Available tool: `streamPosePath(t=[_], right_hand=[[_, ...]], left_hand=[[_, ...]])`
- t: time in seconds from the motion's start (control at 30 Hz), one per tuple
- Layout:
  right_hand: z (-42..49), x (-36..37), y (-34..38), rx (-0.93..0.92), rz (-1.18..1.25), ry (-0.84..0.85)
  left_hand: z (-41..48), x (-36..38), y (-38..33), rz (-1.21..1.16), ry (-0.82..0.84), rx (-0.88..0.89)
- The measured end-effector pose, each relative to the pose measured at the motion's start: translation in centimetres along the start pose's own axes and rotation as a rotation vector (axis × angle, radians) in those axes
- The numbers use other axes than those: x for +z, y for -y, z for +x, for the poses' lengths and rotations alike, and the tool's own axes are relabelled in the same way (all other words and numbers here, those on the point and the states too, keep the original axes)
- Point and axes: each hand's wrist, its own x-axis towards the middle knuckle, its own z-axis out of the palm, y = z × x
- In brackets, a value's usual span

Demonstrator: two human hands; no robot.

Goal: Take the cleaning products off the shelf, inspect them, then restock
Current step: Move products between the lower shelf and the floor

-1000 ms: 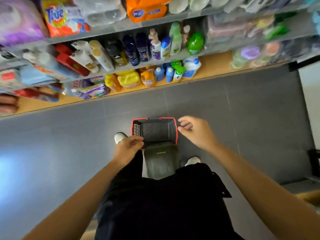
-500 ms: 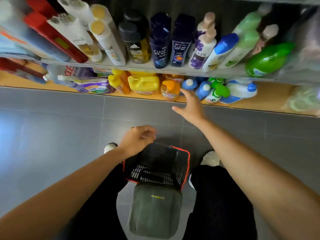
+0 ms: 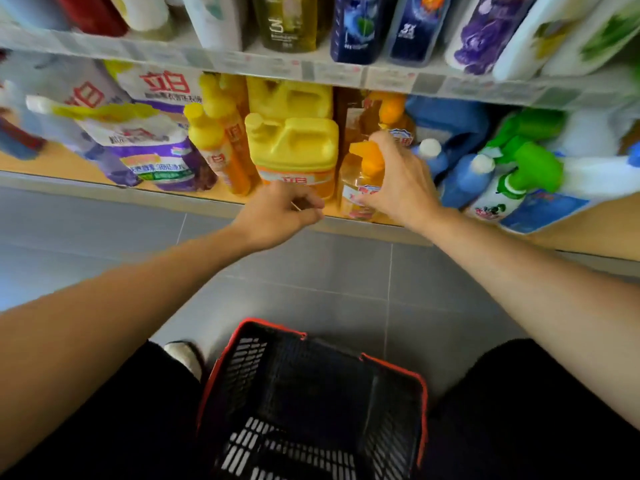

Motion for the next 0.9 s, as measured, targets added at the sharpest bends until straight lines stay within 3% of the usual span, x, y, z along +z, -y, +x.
streamPosePath(t=[0.13, 0.2, 0.47, 0.73, 0.9], right_hand=[[-1.1, -1.9, 1.4, 0.073, 0.163, -0.058], [-2.1, -4.0, 2.4, 0.135, 0.289, -0.108], [-8.0, -10.7, 6.6, 0.36, 0.829, -0.224], [-11.5, -9.7, 9.6, 0.48, 0.959, -0.41], [-13.8, -7.8, 8.5, 0.53, 1.058, -0.392]], left_hand=[[0.0, 0.4, -0.5, 0.115, -0.06, 0.054], [-0.5, 0.5, -0.6, 0.052, -0.038, 0.049], [-3.3, 1.4, -3.4, -0.35, 0.376, 0.201], [-5.2, 2.2, -4.1, -0.597, 0.334, 0.17], [-5.0, 4.0, -3.9, -0.629, 0.312, 0.114]])
